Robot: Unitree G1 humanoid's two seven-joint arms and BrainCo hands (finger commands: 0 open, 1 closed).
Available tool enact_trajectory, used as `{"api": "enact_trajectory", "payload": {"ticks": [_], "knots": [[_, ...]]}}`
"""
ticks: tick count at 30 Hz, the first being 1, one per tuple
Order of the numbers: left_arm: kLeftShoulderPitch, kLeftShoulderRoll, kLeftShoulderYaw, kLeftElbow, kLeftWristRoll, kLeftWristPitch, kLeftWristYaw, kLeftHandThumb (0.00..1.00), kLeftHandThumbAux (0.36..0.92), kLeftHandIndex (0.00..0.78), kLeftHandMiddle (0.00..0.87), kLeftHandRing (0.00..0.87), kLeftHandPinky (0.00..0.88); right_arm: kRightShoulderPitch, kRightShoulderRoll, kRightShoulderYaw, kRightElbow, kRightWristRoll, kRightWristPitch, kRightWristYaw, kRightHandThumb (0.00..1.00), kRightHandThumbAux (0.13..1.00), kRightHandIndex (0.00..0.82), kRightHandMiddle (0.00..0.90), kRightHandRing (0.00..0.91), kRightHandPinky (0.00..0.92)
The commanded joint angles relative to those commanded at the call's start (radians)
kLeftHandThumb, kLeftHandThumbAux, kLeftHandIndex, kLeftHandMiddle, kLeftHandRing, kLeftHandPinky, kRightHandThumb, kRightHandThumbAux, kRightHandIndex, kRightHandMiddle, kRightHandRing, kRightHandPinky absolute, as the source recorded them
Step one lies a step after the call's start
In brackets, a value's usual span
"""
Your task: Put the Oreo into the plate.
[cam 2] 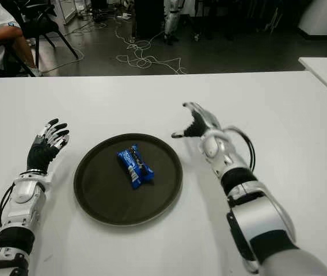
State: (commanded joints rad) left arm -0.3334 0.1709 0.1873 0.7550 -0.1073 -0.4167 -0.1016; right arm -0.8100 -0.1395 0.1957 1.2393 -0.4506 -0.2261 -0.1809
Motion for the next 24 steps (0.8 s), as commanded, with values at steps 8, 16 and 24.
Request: {"api": "enact_trajectory", "payload": {"ticks": [8, 16, 24], "knots": [[0.001, 0.003, -0.001, -0.002, -0.002, -0.002, -0.008, 0.117, 0.739, 0.121, 0.194, 0.172, 0.125, -0.035, 0.023, -0.198, 0.064, 0.241, 0.018, 0.172, 0.000, 0.790, 0.158, 0.223, 0.256, 0.298], [0.000, 0.004, -0.002, -0.010, -0.001, -0.003, -0.015, 0.097, 0.733, 0.114, 0.190, 0.173, 0.134, -0.051, 0.025, -0.277, 0.074, 0.334, 0.068, 0.237, 0.000, 0.776, 0.179, 0.258, 0.291, 0.352], [-0.005, 0.007, 0.000, -0.009, -0.001, 0.018, -0.011, 0.097, 0.748, 0.133, 0.200, 0.184, 0.153, -0.057, 0.035, -0.301, 0.077, 0.360, 0.097, 0.232, 0.000, 0.765, 0.180, 0.263, 0.304, 0.375]]}}
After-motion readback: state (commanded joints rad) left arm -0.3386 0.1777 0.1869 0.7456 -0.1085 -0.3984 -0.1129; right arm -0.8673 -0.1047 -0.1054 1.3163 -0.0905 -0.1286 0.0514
